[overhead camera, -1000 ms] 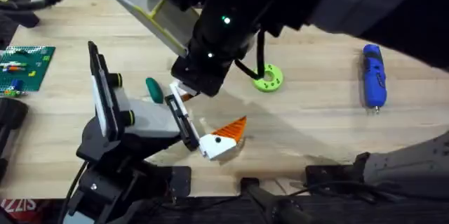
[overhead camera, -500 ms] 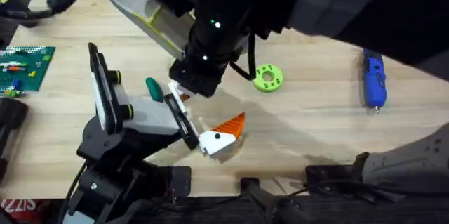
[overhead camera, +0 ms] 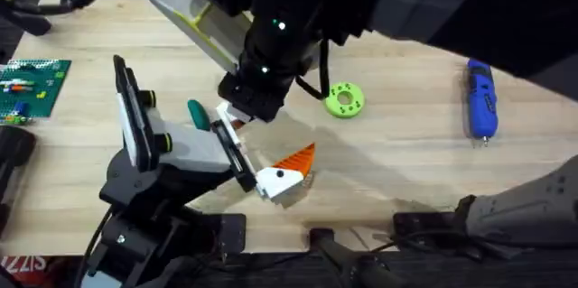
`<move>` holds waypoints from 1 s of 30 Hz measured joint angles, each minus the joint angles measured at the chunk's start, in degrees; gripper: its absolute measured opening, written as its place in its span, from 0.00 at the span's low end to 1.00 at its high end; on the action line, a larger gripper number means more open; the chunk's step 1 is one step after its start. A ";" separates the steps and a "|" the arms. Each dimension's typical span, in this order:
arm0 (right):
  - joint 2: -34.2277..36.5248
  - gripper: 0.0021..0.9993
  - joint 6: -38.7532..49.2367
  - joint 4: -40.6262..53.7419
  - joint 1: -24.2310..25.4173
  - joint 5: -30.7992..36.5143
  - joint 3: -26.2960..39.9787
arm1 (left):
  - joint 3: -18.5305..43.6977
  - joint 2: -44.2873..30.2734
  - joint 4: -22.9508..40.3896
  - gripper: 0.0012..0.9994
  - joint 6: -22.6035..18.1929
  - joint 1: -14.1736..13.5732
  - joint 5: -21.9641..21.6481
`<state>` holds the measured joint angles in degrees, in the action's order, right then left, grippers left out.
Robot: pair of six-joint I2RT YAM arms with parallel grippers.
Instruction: Pick up the gripper from the table and insert it into the empty holder that is missing its gripper. Then pick up a screw, insert it into the mounting hole, and use the screwdriver to tighten it. Finally, clean up the table by picking up the vegetable and placing it into the bucket.
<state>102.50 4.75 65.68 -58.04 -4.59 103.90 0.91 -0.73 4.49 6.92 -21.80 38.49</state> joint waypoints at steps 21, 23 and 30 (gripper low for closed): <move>0.02 0.01 -0.02 -2.63 0.09 -0.17 0.00 | 0.00 0.00 -0.03 0.99 -0.22 -0.02 -0.34; 0.13 0.01 -0.02 -3.14 0.10 -0.20 0.00 | 0.00 0.00 -0.04 0.99 -0.46 -0.02 -0.25; 0.63 0.01 -0.05 -3.82 0.09 -0.43 0.00 | 0.00 0.00 -0.02 0.99 -0.42 -0.02 -0.07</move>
<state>103.13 4.70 61.86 -57.95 -5.02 103.90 0.91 -0.73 4.47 6.50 -21.82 38.42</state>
